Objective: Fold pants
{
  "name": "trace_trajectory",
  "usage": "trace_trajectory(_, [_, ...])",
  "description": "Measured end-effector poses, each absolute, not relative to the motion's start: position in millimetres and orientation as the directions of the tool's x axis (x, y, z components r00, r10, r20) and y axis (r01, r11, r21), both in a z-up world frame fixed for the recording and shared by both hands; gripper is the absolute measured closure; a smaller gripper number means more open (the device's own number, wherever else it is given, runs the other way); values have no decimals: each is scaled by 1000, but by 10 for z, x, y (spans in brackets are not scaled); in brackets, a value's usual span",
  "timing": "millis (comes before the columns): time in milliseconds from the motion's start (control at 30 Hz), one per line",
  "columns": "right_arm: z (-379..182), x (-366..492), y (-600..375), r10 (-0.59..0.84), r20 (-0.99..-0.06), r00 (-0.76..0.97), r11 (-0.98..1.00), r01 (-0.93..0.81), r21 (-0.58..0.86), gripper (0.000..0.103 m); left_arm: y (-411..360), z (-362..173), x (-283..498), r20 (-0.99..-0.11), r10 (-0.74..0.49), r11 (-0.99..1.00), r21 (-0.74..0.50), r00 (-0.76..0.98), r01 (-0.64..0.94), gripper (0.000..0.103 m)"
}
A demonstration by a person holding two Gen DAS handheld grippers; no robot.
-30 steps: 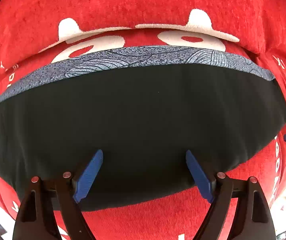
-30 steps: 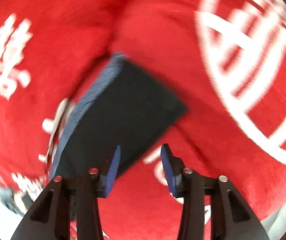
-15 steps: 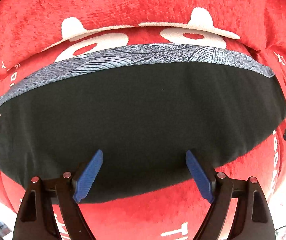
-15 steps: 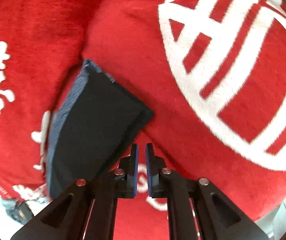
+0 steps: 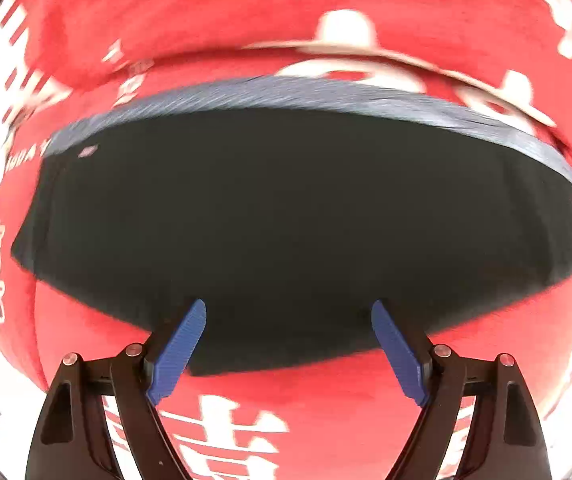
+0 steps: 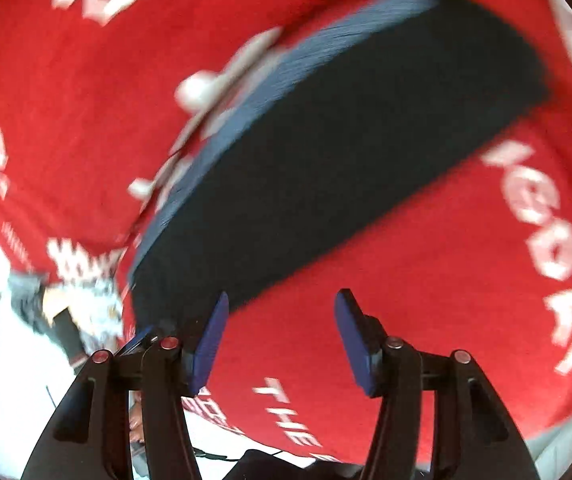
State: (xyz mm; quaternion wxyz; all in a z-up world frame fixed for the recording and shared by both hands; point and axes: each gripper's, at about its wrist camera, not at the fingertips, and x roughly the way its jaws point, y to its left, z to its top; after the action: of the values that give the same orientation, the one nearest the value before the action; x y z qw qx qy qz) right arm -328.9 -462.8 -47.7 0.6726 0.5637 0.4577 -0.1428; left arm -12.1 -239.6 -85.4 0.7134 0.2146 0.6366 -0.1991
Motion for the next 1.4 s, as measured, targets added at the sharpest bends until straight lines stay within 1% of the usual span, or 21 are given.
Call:
trace_trajectory(67, [-478, -2833, -4447, 320, -785, 530, 397, 677, 620, 47, -2230, -991, -55, -995, 19, 836, 70, 100, 544, 16])
trace_trajectory(100, [-485, -2646, -4371, 319, -790, 523, 434, 661, 612, 47, -2195, -1032, -62, -996, 6, 841, 52, 87, 539, 12])
trace_trajectory(133, [-506, -2498, -4306, 318, -798, 512, 467, 648, 602, 47, -2128, -1033, -63, -996, -15, 848, 32, 84, 529, 11])
trace_trajectory(167, [-561, -2325, -4212, 312, -823, 475, 524, 636, 566, 47, -2086, -1023, -80, -997, -16, 847, 25, 71, 531, 11])
trace_trajectory(233, [-717, -2199, -4037, 302, -888, 347, 611, 645, 460, 48, -2057, -976, -131, -998, -3, 830, 31, 61, 557, 11])
trace_trajectory(267, [-718, -2238, -3993, 302, -891, 340, 612, 648, 454, 48, -2032, -948, -177, -998, 9, 819, 44, 63, 572, 11])
trace_trajectory(333, [-667, -2302, -3873, 318, -888, 333, 602, 652, 460, 48, -2004, -890, -257, -998, 6, 802, 44, 65, 595, 11])
trace_trajectory(433, [-645, -2593, -3729, 360, -871, 336, 528, 696, 487, 48, -1957, -809, -364, -998, -6, 794, 29, 55, 607, 11])
trace_trajectory(567, [-591, -2845, -3637, 358, -865, 351, 468, 735, 491, 46, -1985, -716, -439, -999, -9, 790, 21, 46, 613, 11])
trace_trajectory(767, [-494, -2897, -3576, 323, -875, 359, 447, 757, 476, 35, -2013, -610, -506, -997, -55, 774, -8, 55, 633, 11])
trace_trajectory(800, [-466, -2895, -3565, 318, -875, 366, 446, 757, 478, 32, -2023, -579, -557, -997, -57, 771, -8, 57, 636, 4])
trace_trajectory(833, [-453, -2877, -3551, 314, -874, 371, 445, 756, 481, 31, -2041, -562, -587, -997, -58, 764, -7, 58, 645, 0])
trace_trajectory(1000, [-361, -2872, -3517, 294, -867, 402, 439, 749, 496, 23, -2153, -519, -696, -997, -70, 738, -27, 37, 674, 0])
trace_trajectory(1133, [-324, -2967, -3538, 273, -866, 418, 428, 753, 499, 23, -2281, -547, -771, -998, -51, 720, -10, 39, 694, 0])
trace_trajectory(1400, [-462, -3279, -3840, 289, -862, 416, 364, 785, 501, 23, -2637, -616, -903, -999, -26, 712, 3, 31, 702, 0])
